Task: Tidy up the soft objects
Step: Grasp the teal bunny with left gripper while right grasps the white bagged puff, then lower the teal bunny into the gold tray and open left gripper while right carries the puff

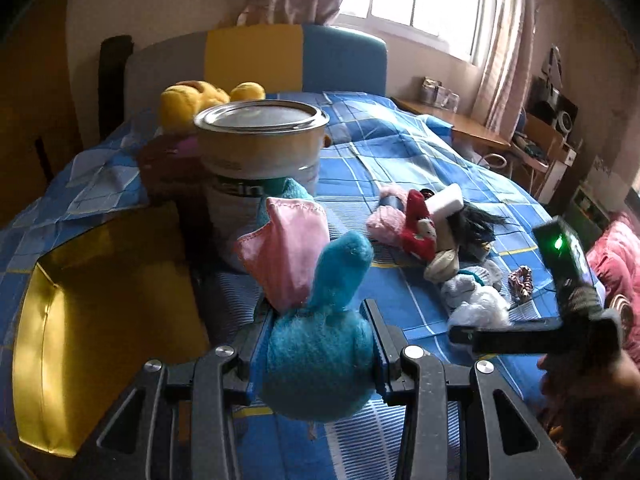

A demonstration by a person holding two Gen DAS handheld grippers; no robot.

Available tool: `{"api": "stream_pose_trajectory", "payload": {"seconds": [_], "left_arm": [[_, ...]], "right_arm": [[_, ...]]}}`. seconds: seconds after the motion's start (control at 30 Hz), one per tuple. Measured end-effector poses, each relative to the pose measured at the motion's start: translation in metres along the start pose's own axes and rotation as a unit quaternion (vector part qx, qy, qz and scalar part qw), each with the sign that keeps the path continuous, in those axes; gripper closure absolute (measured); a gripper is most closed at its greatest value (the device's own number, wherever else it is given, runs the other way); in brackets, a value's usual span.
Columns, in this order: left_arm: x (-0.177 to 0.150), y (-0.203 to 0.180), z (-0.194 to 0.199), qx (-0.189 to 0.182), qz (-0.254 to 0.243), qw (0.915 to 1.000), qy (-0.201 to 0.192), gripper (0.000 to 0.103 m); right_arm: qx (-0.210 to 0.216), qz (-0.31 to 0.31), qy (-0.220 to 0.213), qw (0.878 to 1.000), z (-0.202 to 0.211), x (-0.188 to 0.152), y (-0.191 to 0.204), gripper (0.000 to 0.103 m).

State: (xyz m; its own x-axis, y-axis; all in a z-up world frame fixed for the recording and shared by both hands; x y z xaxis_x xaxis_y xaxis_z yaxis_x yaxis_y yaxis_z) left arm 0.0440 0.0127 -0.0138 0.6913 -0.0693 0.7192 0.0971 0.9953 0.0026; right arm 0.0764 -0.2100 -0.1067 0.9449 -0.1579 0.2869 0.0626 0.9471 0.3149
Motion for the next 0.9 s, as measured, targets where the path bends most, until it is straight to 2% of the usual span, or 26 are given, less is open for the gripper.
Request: {"api": "stream_pose_trajectory", "payload": {"seconds": [0.03,0.07,0.1,0.33,0.5,0.63,0.7,0.8,0.9], "left_arm": [[-0.001,0.004,0.001,-0.001,0.005,1.0,0.001,0.06],[-0.001,0.009,0.002,-0.002,0.012,0.9999,0.002,0.06],[-0.002,0.016,0.003,-0.002,0.021,0.9998,0.002,0.06],[-0.011,0.079,0.01,0.001,0.106,0.9942,0.017,0.06],[-0.02,0.138,0.017,0.029,0.17,0.9848,0.019,0.06],[-0.034,0.186,0.01,0.05,0.225,0.972,0.046,0.06],[-0.035,0.2,0.003,0.053,0.241,0.9672,0.059,0.06],[-0.031,0.214,-0.013,0.033,0.267,0.9593,0.085,0.06],[-0.015,0.214,-0.03,0.028,0.262,0.9603,0.091,0.06]], "right_arm": [[-0.019,0.004,0.002,1.0,-0.003,-0.003,0.001,0.058],[-0.035,0.007,-0.005,0.999,-0.004,-0.003,0.003,0.066],[-0.041,0.012,-0.009,0.999,-0.004,-0.005,0.004,0.069],[-0.055,0.03,-0.002,0.998,-0.011,-0.011,0.012,0.07],[-0.051,0.024,-0.002,0.998,-0.011,-0.009,0.012,0.069],[-0.053,0.028,-0.006,0.998,-0.01,-0.009,0.01,0.069],[-0.054,0.031,-0.007,0.998,-0.01,-0.008,0.011,0.07],[-0.056,0.035,-0.009,0.998,-0.009,-0.009,0.011,0.07],[-0.057,0.037,-0.01,0.998,-0.009,-0.009,0.012,0.07]]}}
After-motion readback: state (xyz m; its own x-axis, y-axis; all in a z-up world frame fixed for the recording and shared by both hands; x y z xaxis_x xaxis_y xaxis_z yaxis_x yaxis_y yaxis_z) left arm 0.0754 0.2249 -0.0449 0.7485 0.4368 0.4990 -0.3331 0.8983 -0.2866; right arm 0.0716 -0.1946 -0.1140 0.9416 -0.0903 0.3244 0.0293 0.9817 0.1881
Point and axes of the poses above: each gripper's, at about its wrist camera, not at the fingertips, and z roughly against the way its jaws point, y to its left, x to its top, the point moved 3 cm from there along -z, roughly the way its jaws point, and after that the axes turned 8 degrees about x, right-handed, at the moved point
